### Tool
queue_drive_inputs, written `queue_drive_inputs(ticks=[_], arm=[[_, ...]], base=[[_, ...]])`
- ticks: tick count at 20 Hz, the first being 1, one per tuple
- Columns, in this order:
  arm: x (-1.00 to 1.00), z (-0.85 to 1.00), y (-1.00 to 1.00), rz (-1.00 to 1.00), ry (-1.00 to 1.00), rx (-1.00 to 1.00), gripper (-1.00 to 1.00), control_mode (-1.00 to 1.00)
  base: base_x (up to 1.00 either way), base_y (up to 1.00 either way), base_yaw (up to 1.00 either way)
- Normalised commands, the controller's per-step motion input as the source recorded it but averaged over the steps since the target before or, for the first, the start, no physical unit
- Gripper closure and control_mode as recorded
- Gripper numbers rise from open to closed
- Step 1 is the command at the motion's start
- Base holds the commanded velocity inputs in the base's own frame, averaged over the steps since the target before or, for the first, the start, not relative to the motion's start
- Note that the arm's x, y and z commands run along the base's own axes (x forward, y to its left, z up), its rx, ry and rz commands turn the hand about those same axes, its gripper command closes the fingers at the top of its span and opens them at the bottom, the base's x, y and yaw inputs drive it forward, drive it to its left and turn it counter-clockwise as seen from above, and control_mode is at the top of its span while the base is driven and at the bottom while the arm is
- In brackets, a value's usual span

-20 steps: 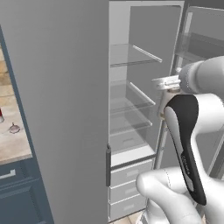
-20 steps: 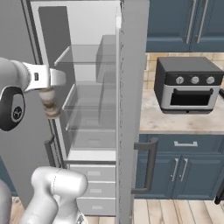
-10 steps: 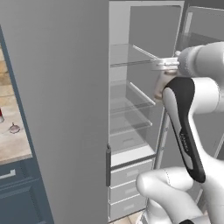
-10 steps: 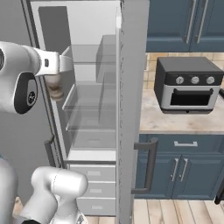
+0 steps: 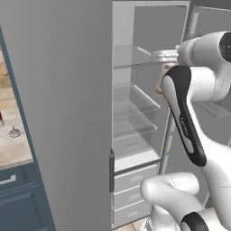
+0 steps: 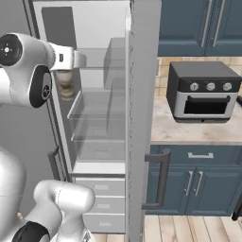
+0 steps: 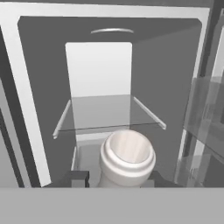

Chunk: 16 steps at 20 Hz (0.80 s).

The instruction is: Place the liquors on the top shelf of the fridge to keep them out of children's reach, and place the garlic on lower shelves for easy access.

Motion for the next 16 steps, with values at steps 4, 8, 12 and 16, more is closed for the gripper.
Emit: queue_drive_inputs(ticks=[4,8,12,16], arm=[[0.55,0.0,0.0,0.0,0.0,0.0,1.0,-1.0],[0.54,0.0,0.0,0.0,0.0,0.0,1.0,-1.0],[0.47,0.0,0.0,0.05,0.0,0.0,1.0,-1.0],[0.43,0.0,0.0,0.08,0.0,0.0,1.0,-1.0]], base=[[0.0,0.0,0.0],[0.0,0.0,0.0],[0.0,0.0,0.0],[0.0,0.0,0.0]])
